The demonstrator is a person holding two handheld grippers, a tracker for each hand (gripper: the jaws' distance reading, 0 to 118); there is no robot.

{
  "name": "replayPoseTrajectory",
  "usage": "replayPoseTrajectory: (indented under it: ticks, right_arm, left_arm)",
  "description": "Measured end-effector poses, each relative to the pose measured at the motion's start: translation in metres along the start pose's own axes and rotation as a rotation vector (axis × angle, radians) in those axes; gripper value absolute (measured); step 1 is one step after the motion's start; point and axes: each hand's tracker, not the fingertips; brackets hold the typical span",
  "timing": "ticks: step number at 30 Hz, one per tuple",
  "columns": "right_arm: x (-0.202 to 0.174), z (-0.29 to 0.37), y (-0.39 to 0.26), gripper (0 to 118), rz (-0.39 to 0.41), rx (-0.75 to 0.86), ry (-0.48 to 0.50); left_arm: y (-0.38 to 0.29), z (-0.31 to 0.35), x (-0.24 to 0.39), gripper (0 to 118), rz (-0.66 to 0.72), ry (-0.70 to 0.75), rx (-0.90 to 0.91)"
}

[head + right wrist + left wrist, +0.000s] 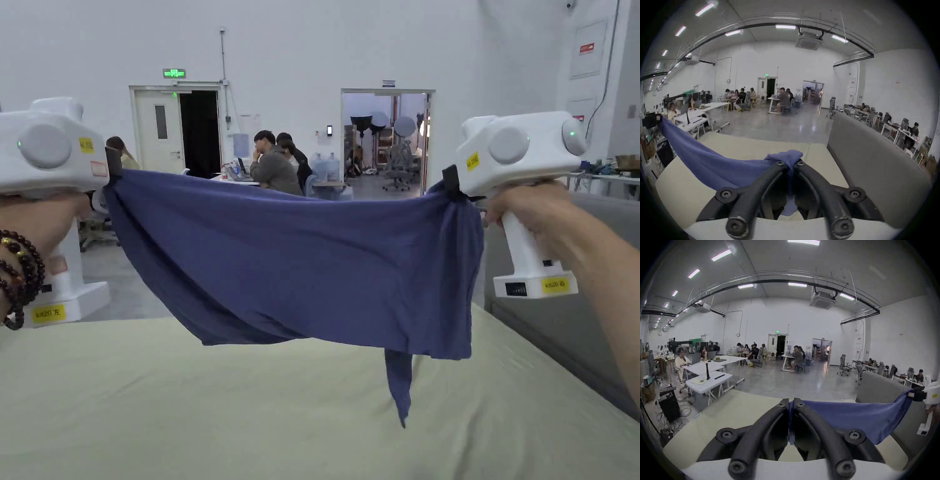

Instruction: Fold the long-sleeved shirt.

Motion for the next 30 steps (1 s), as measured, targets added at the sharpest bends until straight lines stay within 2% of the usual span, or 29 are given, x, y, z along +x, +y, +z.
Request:
replayPoseTrajectory:
  ticks: [4,8,12,14,16,20,22,27,30]
  right_arm:
    - [-0.01,-0.031,-0.068,1,0.007,-0.123,0.017]
    - [-0.024,-0.066,-0.165,2,-0.059,-0.273,0.04]
    - [-0.04,-0.098,-0.256,2,-0.067,-0.427,0.062]
    - [-0.047,-0.103,-0.288,2,-0.065,-0.476,0.093]
    - [-0.05,-0.101,-0.303,2,-0.059,-0.472,0.085]
    - [-0.051,-0.068,-0.308,2,-0.072,-0.46,0.068]
    - [-0.051,-0.04,-0.316,2,-0.143,-0.449,0.063]
    - [-0.061,0.044,-0.374,2,-0.147,-0.426,0.052]
    - [-0.067,0.096,-0.429,2,-0.143,-0.473,0.042]
  left_arm:
    - [-0.067,-0.018,-0.009,0,-0.018,0.01,-0.117]
    - [-0.161,-0.031,-0.02,0,0.0,0.019,-0.278]
    - [-0.255,-0.032,-0.028,0,0.016,0.018,-0.442]
    - [-0.287,-0.029,-0.031,0,0.007,0.043,-0.507]
    - [-0.303,-0.021,-0.033,0,-0.02,0.036,-0.521]
    - [-0.306,0.009,-0.041,0,0.006,0.011,-0.481]
    - [-0.307,0.035,-0.045,0,0.035,-0.021,-0.464]
    - [-0.338,0.114,-0.048,0,-0.092,-0.014,-0.494]
    - [-0.372,0.161,-0.055,0,-0.133,-0.015,-0.572]
